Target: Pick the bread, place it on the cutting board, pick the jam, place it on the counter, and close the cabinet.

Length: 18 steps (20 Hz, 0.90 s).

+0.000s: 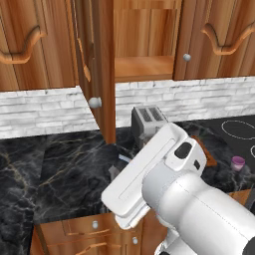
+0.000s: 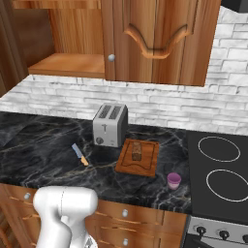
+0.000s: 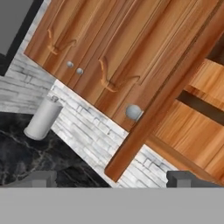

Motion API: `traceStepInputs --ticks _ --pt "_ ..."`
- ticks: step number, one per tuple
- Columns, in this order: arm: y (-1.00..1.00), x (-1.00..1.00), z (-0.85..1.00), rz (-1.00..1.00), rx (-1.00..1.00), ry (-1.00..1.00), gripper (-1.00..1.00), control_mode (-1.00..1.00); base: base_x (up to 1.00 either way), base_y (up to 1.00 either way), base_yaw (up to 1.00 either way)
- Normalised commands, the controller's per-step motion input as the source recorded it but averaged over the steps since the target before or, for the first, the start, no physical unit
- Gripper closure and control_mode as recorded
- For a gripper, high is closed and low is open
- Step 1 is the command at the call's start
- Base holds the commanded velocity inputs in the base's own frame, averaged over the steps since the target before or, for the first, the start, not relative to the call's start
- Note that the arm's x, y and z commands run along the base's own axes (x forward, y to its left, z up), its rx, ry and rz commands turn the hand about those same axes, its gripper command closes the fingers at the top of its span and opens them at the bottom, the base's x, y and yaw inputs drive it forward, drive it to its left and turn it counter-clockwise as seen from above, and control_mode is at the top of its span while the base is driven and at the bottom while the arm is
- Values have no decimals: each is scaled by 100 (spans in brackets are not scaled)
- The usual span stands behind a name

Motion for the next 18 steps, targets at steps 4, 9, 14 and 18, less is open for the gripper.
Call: traceStepInputs --ticks 4,9,14,18 --pt "14 12 -5 -3 2 -5 -100 -100 0 0 0" --pt "10 2 -6 -5 3 -5 -100 -100 0 0 0" --pt "17 8 -8 -8 3 -5 -100 -100 0 0 0" --pt "19 12 -8 -9 2 -5 -100 -100 0 0 0"
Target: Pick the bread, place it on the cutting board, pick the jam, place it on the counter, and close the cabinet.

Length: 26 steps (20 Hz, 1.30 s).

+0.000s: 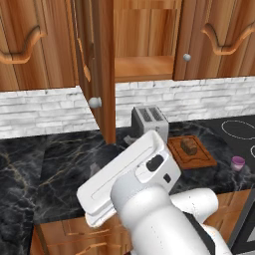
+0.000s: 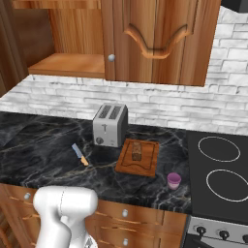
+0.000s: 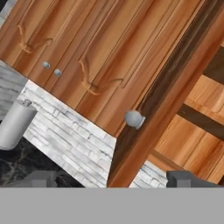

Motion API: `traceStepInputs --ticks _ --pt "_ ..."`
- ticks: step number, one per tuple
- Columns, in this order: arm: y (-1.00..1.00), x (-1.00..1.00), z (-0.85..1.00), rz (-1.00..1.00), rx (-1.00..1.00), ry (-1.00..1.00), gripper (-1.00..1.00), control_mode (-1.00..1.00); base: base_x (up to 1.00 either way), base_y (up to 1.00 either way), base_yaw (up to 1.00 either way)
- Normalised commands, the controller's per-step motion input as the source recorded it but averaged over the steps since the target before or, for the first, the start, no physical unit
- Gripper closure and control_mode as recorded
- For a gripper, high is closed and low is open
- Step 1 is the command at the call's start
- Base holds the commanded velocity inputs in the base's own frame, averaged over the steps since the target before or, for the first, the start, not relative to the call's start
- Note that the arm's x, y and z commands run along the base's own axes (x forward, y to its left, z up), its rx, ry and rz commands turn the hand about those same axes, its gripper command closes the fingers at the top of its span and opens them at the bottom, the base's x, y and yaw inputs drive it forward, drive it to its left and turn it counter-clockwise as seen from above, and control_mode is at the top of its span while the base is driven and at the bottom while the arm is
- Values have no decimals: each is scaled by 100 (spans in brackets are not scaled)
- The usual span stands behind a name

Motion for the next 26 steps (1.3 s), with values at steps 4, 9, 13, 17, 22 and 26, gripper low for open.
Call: traceStepInputs --ticks 4,9,13,17,22,26 --pt "18 13 -8 -8 1 -5 -100 -100 0 0 0" --pt "9 20 -10 -9 1 -5 -100 -100 0 0 0" --pt "3 26 -14 -8 0 -7 -100 -100 0 0 0" --pt "0 22 -12 -8 1 -8 -100 -100 0 0 0" --pt "0 14 -4 -9 3 -7 -100 -100 0 0 0" --pt "0 3 0 -8 3 -7 -100 -100 0 0 0"
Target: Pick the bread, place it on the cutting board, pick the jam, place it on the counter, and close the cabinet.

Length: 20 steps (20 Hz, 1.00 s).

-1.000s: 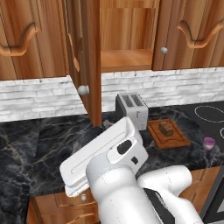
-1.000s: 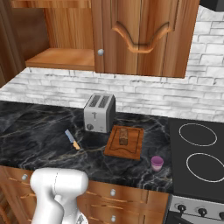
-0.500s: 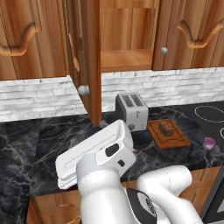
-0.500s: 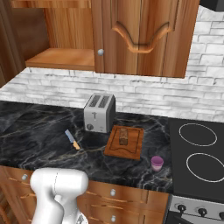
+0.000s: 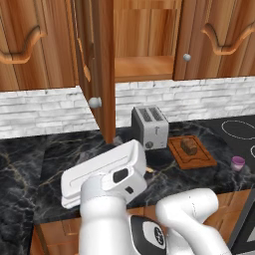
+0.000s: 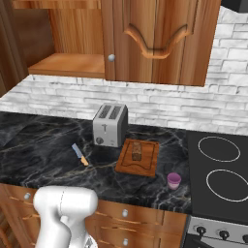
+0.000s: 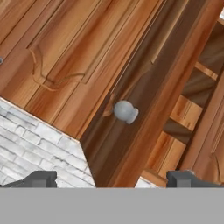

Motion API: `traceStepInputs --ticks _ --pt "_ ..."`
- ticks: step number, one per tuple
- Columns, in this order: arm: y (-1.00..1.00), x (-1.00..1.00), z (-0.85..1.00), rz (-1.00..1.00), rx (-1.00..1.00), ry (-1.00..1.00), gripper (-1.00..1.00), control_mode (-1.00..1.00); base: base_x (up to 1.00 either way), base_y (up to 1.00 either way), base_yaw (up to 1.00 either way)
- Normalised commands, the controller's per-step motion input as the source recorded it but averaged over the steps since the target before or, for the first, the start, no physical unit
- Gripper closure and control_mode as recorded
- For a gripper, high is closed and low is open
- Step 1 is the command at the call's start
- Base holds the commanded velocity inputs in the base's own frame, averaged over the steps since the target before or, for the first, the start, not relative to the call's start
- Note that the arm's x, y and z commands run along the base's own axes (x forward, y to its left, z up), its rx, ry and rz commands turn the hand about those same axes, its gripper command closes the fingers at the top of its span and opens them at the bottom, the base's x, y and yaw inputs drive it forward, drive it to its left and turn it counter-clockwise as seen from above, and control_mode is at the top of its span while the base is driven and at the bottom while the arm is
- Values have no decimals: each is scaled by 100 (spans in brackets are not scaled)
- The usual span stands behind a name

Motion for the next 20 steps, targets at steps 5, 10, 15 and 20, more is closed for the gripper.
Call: traceStepInputs --ticks 5,10,15,20 --pt "0 0 0 -6 3 -10 -100 -100 0 0 0" --pt "0 0 0 -5 2 -11 -100 -100 0 0 0" --pt "0 4 -4 -2 2 -12 -100 -100 0 0 0" --pt "-3 1 -8 0 0 -10 -100 -100 0 0 0"
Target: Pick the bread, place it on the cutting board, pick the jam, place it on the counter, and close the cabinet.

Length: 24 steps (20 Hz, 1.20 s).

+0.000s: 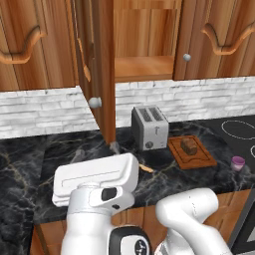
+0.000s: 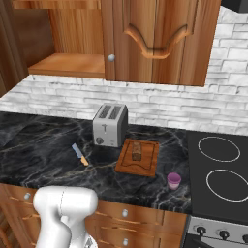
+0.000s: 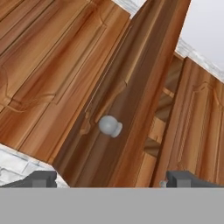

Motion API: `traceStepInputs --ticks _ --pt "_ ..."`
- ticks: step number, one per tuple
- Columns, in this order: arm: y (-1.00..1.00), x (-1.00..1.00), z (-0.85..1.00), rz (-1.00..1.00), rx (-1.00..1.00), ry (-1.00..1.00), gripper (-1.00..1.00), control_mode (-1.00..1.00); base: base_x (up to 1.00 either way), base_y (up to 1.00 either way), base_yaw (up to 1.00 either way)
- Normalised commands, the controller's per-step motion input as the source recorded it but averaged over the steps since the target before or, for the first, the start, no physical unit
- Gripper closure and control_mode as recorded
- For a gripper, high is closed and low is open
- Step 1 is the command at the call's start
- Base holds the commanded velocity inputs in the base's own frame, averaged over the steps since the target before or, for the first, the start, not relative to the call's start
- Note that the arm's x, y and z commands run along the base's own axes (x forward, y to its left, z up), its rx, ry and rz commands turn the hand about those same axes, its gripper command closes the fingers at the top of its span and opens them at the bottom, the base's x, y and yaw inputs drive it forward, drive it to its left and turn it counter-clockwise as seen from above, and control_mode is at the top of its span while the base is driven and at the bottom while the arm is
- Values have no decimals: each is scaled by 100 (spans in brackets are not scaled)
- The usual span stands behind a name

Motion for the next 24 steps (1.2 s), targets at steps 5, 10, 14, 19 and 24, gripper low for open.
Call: traceStepInputs --ticks 5,10,14,19,24 --pt "-17 1 -1 0 1 -3 -100 -100 0 0 0" --pt "-9 10 0 0 3 0 -100 -100 0 0 0" --pt "0 15 0 0 0 0 -100 -100 0 0 0" --pt "0 25 -4 0 0 0 -100 -100 0 0 0" --pt "0 25 -4 -1 0 0 -100 -100 0 0 0"
